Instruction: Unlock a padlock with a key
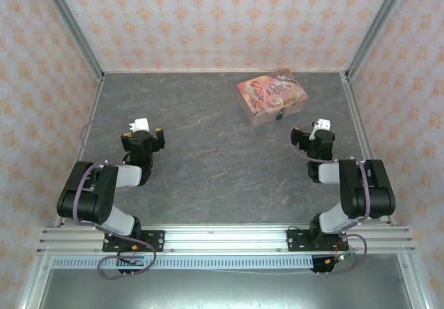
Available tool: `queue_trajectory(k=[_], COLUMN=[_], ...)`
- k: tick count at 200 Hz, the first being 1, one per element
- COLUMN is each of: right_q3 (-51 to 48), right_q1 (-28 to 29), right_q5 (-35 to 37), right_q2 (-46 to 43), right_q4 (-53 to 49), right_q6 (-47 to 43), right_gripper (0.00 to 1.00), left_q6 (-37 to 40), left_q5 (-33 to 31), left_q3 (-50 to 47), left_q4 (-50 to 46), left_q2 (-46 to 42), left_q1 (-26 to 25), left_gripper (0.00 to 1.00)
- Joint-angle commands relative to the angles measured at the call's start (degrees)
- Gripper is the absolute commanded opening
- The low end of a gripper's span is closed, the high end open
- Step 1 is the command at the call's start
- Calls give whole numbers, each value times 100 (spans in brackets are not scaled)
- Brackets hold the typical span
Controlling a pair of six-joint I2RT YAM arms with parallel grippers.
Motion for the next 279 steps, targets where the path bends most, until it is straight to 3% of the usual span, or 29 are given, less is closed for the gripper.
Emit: queue_trajectory(k=[1, 131, 154, 196, 229, 252, 279], right_q3=[145, 118, 213, 548, 1052, 1490, 1779], right_q1=[20, 19, 26, 19, 31, 105, 384], right_q5=[86, 89, 274, 326, 68, -513, -989], right_q2=[-23, -42, -147, -886, -1630, -1937, -2302], right_q4=[7, 32, -204, -1468, -3209, -4635, -6040], right_q6=[54, 62, 135, 272, 1028, 1558, 2085], right_gripper=[99, 99, 99, 99, 100, 98, 92], left_q6=[73, 78, 49, -191, -1356, -1753, -2272], left_q5=[-43, -44, -90, 113, 665, 775, 755], left_q3=[125, 112, 330, 539, 1242, 1833, 2203], left_q4=[85, 109, -657, -1906, -3281, -3924, -3845], left_q2=[-57, -69, -542, -1875, -2433, -2383, -2076], left_q1=[45, 39, 32, 36, -84, -633, -1295], left_gripper=[100, 100, 100, 100, 100, 100, 100])
